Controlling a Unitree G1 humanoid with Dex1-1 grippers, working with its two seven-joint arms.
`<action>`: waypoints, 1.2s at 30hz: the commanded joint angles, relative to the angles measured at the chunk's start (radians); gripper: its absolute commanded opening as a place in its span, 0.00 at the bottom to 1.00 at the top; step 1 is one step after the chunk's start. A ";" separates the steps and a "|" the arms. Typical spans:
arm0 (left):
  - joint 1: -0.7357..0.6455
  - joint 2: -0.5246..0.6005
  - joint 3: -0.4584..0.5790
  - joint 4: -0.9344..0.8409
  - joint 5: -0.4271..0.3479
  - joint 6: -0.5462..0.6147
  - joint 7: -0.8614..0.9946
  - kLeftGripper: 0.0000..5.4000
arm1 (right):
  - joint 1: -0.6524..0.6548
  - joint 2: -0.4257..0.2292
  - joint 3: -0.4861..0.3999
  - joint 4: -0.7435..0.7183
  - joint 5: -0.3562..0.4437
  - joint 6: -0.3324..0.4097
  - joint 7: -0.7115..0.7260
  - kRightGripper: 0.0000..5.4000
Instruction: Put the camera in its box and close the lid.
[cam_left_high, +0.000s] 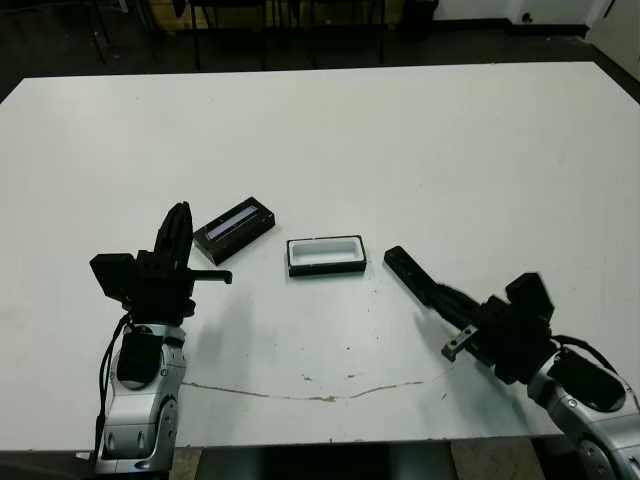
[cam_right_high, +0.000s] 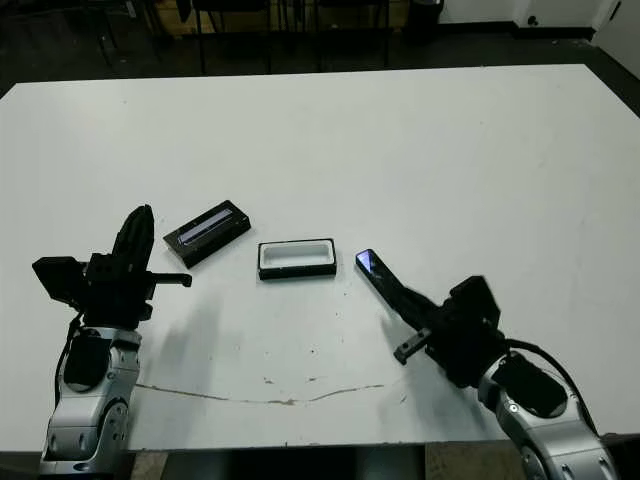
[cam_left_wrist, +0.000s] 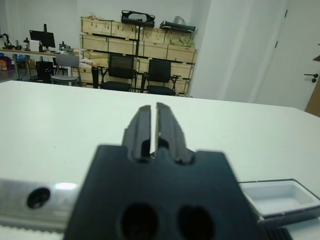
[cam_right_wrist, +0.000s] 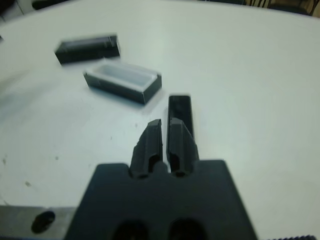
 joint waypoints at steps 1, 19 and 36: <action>0.011 0.004 0.000 0.007 0.007 0.014 0.004 0.00 | -0.032 -0.038 -0.054 -0.127 0.036 0.131 -0.062 0.00; 0.034 0.002 -0.016 -0.013 0.017 0.019 0.010 0.00 | -0.281 -0.242 0.077 0.055 0.008 0.255 0.073 0.48; 0.039 0.011 -0.017 -0.013 0.024 0.016 0.002 0.00 | -0.293 -0.226 0.176 0.183 -0.056 0.234 0.112 1.00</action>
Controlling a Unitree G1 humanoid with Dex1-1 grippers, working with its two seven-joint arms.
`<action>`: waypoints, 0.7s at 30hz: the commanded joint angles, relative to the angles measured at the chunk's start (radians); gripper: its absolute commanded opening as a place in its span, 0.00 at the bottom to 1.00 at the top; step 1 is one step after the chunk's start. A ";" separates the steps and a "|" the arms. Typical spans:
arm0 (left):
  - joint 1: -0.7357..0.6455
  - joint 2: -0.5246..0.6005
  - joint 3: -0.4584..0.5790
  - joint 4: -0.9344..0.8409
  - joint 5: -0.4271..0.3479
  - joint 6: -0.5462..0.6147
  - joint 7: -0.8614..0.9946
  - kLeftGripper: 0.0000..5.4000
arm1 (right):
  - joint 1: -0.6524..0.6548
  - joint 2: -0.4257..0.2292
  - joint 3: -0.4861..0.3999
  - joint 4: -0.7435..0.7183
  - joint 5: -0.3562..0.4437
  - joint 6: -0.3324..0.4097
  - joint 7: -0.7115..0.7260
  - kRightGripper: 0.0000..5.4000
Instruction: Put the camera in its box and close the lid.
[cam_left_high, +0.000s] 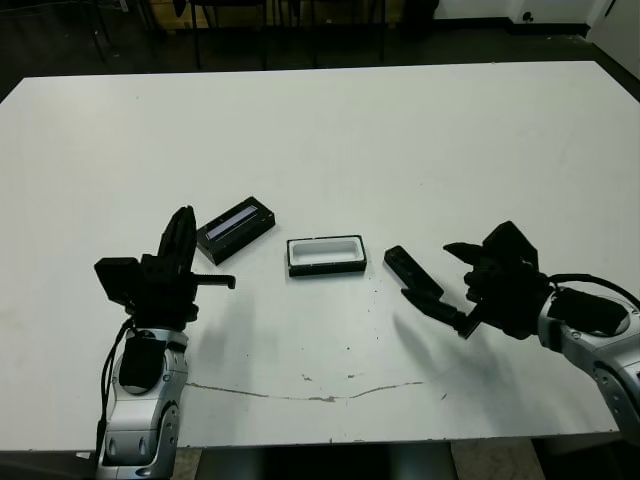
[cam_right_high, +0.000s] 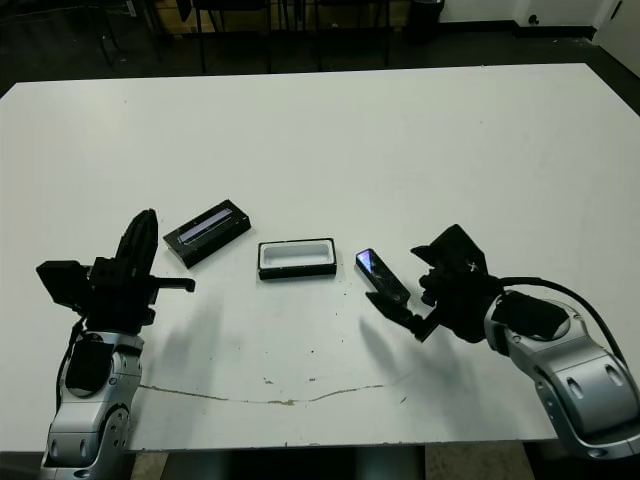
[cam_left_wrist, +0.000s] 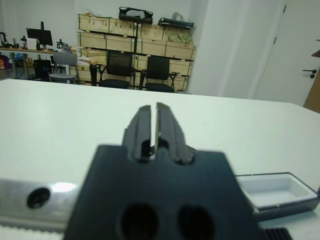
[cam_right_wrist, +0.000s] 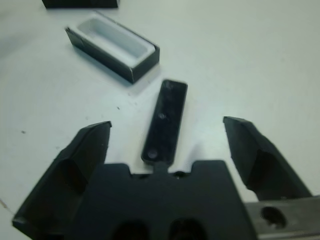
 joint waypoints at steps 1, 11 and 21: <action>0.015 0.010 0.001 0.009 0.012 0.007 -0.001 0.00 | 0.006 -0.002 0.021 0.029 -0.023 -0.003 0.002 1.00; 0.019 0.011 0.000 0.001 0.017 0.015 0.003 0.00 | 0.039 0.012 0.045 0.058 -0.081 -0.026 -0.022 1.00; 0.021 0.009 -0.001 0.004 0.019 0.008 0.001 0.00 | 0.121 0.080 0.022 0.050 -0.100 -0.083 -0.097 0.75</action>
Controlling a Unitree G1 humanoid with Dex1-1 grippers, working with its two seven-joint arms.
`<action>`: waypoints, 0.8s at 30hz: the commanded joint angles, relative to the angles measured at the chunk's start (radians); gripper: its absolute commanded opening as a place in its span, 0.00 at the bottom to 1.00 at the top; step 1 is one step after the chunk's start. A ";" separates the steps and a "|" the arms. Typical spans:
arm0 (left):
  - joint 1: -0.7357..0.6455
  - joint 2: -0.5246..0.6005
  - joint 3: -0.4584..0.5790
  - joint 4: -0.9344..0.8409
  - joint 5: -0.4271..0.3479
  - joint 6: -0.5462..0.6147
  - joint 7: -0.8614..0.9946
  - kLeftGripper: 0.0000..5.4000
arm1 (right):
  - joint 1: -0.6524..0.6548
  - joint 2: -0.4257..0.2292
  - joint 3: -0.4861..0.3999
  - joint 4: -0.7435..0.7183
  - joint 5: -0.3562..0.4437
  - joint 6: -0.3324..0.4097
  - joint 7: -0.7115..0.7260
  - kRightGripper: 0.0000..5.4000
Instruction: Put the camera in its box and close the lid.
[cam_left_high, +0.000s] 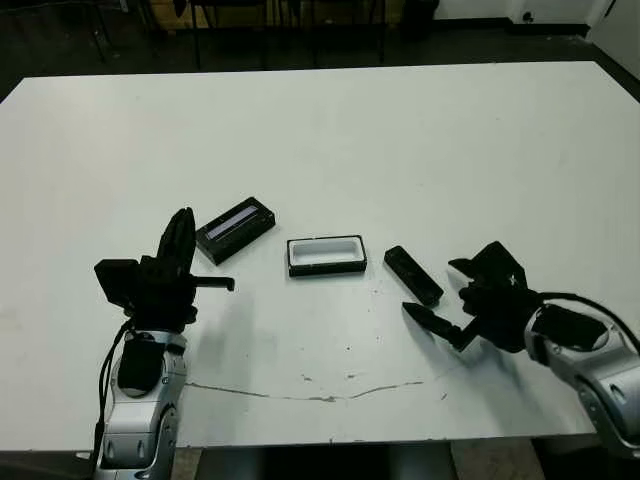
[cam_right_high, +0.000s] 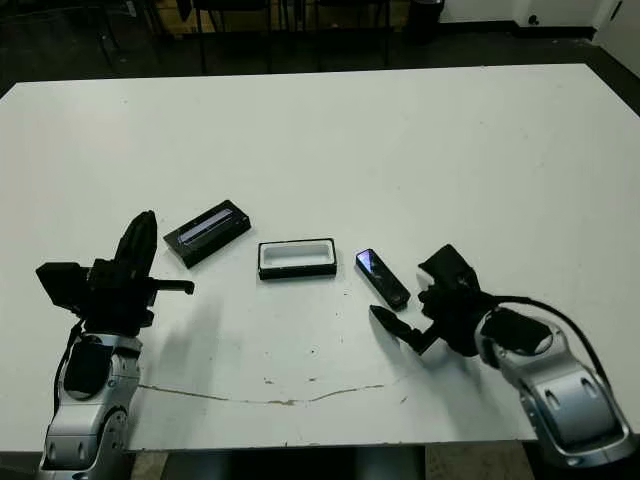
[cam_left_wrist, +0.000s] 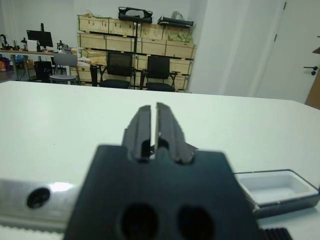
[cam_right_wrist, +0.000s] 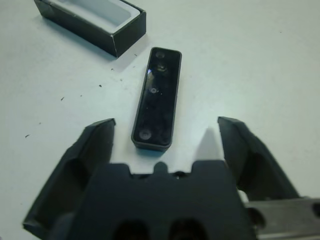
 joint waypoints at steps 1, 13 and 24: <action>0.011 0.006 0.000 0.013 0.006 0.005 0.001 0.00 | 0.033 0.010 0.000 0.025 -0.024 -0.013 -0.014 0.71; 0.009 0.002 0.001 0.009 0.001 0.012 0.004 0.00 | 0.037 0.003 -0.011 0.033 -0.012 -0.058 0.027 0.31; 0.008 0.000 0.004 0.007 -0.003 0.008 0.006 0.00 | 0.026 -0.013 0.001 0.097 -0.041 -0.100 0.074 0.09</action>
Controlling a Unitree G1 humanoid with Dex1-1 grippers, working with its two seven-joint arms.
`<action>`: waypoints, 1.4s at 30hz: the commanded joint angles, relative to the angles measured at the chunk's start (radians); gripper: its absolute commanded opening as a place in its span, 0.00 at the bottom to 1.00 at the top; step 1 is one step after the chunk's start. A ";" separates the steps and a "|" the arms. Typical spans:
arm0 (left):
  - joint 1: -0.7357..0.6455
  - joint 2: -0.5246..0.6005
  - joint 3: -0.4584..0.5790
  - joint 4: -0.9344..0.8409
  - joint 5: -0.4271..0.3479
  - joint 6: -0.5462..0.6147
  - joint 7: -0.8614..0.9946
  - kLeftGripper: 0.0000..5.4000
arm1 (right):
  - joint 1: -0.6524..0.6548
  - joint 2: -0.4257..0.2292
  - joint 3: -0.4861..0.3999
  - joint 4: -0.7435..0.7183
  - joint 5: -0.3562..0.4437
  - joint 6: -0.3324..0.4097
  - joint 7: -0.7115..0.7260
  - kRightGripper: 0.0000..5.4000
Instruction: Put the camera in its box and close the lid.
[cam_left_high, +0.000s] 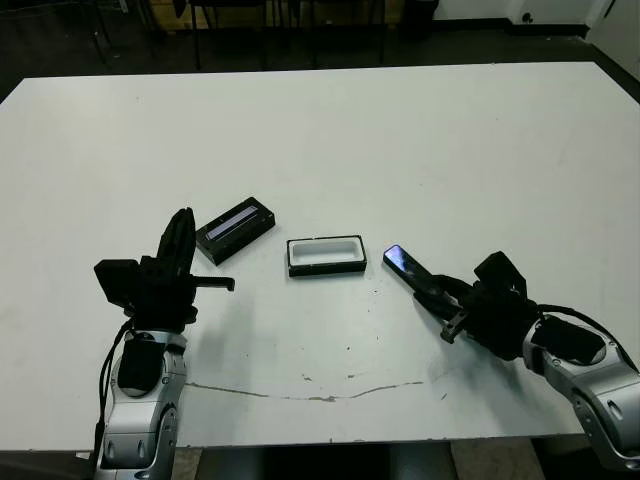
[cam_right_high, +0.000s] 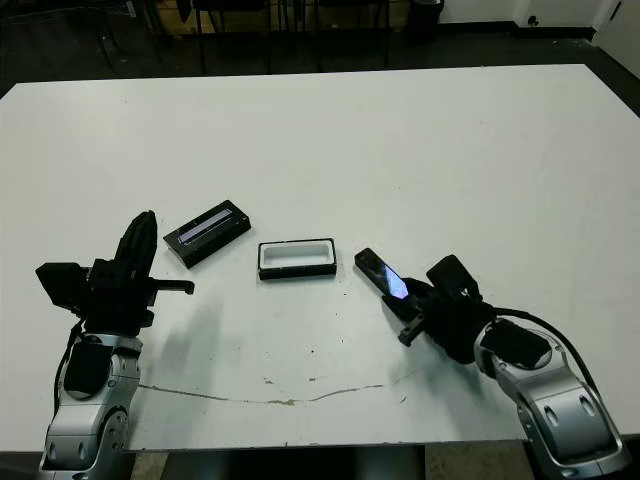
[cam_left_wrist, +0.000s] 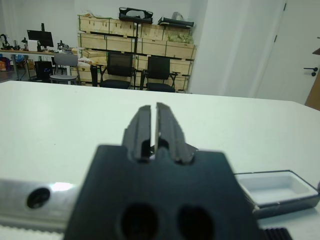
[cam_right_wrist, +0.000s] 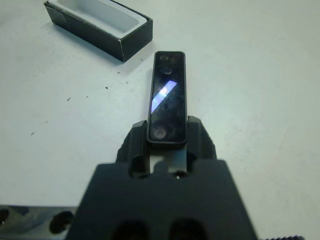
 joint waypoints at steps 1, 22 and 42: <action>0.008 0.001 0.003 0.005 0.001 0.010 0.006 0.00 | 0.017 -0.016 0.007 0.015 -0.015 0.041 0.004 0.09; 0.007 -0.007 -0.001 0.020 -0.017 -0.001 -0.006 0.00 | -0.616 -0.005 -0.099 0.300 0.198 0.162 0.221 0.09; 0.017 -0.004 -0.003 0.020 -0.009 -0.002 -0.012 0.00 | -1.101 0.128 0.367 1.006 -0.248 -0.430 0.876 0.09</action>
